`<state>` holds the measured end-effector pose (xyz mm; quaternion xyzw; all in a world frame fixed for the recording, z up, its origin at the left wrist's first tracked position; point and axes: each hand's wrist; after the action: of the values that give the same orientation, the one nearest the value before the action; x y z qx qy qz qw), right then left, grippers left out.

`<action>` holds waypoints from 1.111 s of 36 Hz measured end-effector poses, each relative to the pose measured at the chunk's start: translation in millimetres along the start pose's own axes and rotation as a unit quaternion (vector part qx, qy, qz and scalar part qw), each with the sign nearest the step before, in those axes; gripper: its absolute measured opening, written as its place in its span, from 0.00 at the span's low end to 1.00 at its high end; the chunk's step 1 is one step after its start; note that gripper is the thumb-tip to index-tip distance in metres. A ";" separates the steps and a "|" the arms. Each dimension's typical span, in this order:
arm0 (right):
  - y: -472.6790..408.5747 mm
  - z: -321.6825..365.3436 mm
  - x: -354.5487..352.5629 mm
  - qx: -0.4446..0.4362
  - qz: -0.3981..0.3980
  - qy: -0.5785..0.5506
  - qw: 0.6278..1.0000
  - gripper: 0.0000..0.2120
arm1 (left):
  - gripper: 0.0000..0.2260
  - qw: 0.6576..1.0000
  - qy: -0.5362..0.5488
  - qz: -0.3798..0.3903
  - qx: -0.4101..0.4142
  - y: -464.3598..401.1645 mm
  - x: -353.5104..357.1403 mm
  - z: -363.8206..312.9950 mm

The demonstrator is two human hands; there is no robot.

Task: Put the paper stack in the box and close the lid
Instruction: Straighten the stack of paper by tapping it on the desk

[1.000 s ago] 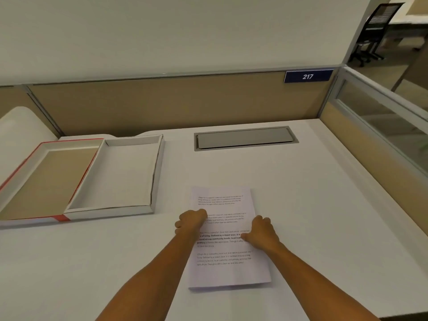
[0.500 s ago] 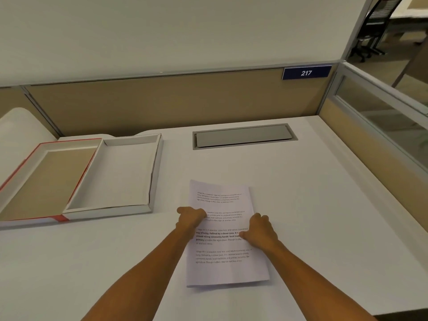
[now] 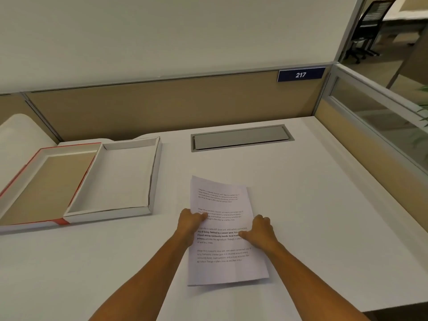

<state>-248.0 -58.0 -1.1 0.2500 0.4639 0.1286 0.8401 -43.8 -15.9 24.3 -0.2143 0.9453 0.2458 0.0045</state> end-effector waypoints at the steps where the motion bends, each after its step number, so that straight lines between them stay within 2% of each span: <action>1: 0.1 -2.6 0.3 -0.002 0.000 -0.015 1.000 0.36 | 0.12 1.000 -0.006 -0.004 0.009 1.3 0.6 1.5; 4: -2.3 -11.5 1.6 -0.014 0.027 -0.071 0.997 0.39 | 0.15 0.999 -0.011 -0.003 0.048 8.4 -1.5 5.3; 6: -5.6 -17.0 -0.9 -0.020 0.065 -0.168 0.983 0.43 | 0.13 0.997 -0.006 0.004 0.078 13.8 -4.9 7.0; 8: -7.5 -20.0 -7.6 -0.028 0.082 -0.285 0.955 0.45 | 0.12 0.994 0.000 0.014 0.105 19.9 -9.7 7.0; 12: -6.0 -20.2 -21.2 -0.057 0.108 -0.495 0.860 0.47 | 0.15 0.986 0.009 0.054 0.155 34.4 -18.8 -4.4; 14: -3.1 -18.2 -25.4 -0.075 0.154 -0.537 0.826 0.47 | 0.17 0.981 0.014 0.076 0.180 42.8 -21.7 -14.5; 16: 0.4 -15.5 -28.1 -0.104 0.183 -0.541 0.814 0.41 | 0.18 0.975 0.018 0.091 0.203 50.4 -23.8 -23.4; 18: 5.6 -12.2 -31.5 -0.121 0.188 -0.543 0.809 0.34 | 0.18 0.969 0.024 0.099 0.224 57.5 -25.4 -30.1; 21: 13.3 -7.6 -38.9 -0.134 0.164 -0.543 0.813 0.31 | 0.18 0.962 0.005 0.082 0.262 65.7 -26.2 -35.4; 26: 39.0 10.9 -47.6 -0.172 0.064 -0.499 0.847 0.19 | 0.16 0.949 0.004 0.032 0.315 67.7 -25.7 -28.2; 29: 51.6 18.3 -46.7 -0.197 0.023 -0.477 0.856 0.15 | 0.18 0.942 0.025 0.006 0.336 67.3 -25.1 -22.7; 35: 61.5 21.5 -39.4 -0.225 0.012 -0.459 0.859 0.16 | 0.23 0.926 0.044 -0.038 0.374 65.6 -26.3 -10.5; 40: 58.2 14.9 -23.1 -0.226 0.012 -0.443 0.868 0.25 | 0.22 0.929 0.028 -0.057 0.365 65.1 -25.0 5.3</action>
<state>-246.8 -23.8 53.4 0.0893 -0.0015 0.1163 0.9892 -48.2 48.0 52.6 -0.2585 0.9556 -0.1229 0.0701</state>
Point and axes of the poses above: each hand's wrist, its own y-axis away from the middle knuckle, its own x-axis out of the palm, z = x × y, and after that the axes turned 8 degrees about x, right-handed
